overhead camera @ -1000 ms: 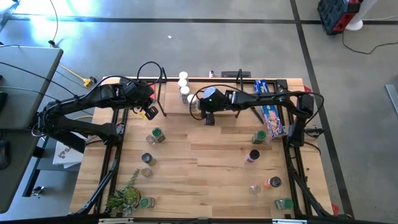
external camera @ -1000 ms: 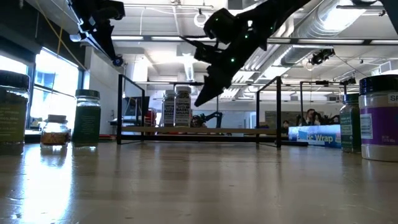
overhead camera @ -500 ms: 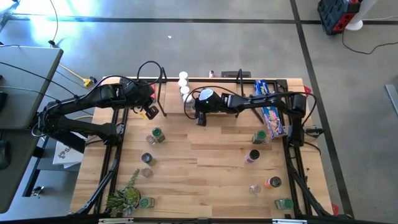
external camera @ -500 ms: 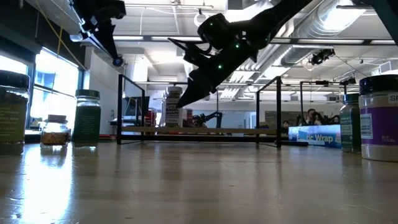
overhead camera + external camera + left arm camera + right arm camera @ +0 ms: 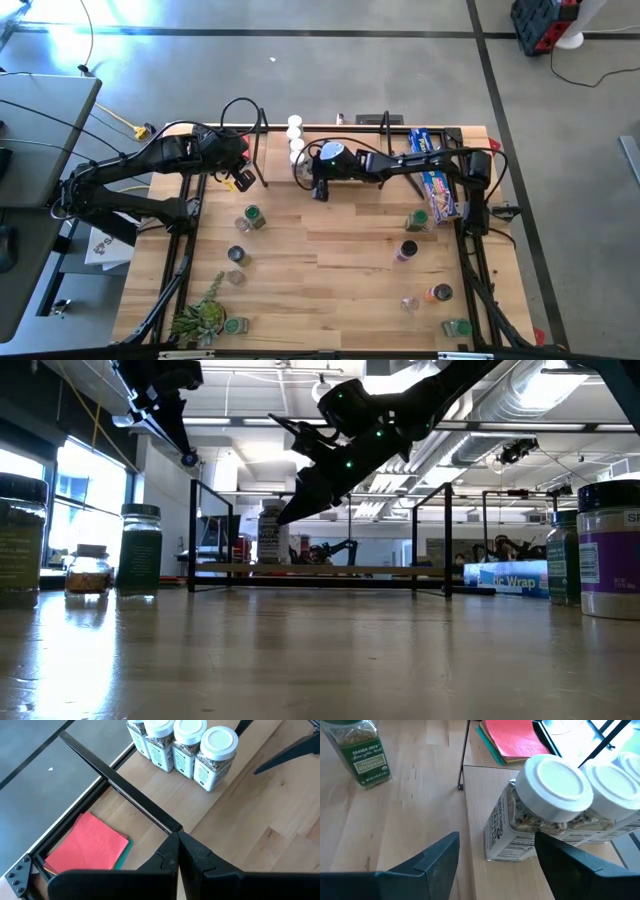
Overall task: Shelf spices
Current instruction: Adjust the front white seasoning bottle on the shelf
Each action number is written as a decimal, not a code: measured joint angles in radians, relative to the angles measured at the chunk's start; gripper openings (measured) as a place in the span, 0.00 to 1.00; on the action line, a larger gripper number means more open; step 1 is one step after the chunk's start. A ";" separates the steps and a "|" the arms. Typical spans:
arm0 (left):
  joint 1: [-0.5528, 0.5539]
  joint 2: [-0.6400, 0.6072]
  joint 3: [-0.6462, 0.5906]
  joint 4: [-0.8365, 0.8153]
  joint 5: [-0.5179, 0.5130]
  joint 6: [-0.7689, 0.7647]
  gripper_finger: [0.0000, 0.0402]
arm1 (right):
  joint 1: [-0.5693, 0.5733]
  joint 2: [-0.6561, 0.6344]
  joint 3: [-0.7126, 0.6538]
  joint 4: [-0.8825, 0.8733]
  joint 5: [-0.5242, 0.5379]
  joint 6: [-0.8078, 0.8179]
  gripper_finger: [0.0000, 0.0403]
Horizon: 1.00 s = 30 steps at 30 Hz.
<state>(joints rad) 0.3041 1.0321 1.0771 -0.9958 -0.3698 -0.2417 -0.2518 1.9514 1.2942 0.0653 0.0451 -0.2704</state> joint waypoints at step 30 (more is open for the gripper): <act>-0.028 0.000 0.000 0.000 -0.001 -0.015 0.00 | -0.016 -0.035 0.000 -0.044 -0.072 -0.095 0.63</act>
<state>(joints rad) 0.2757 1.0318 1.0767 -0.9961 -0.3708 -0.2563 -0.2674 1.9164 1.2945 0.0214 -0.0268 -0.3650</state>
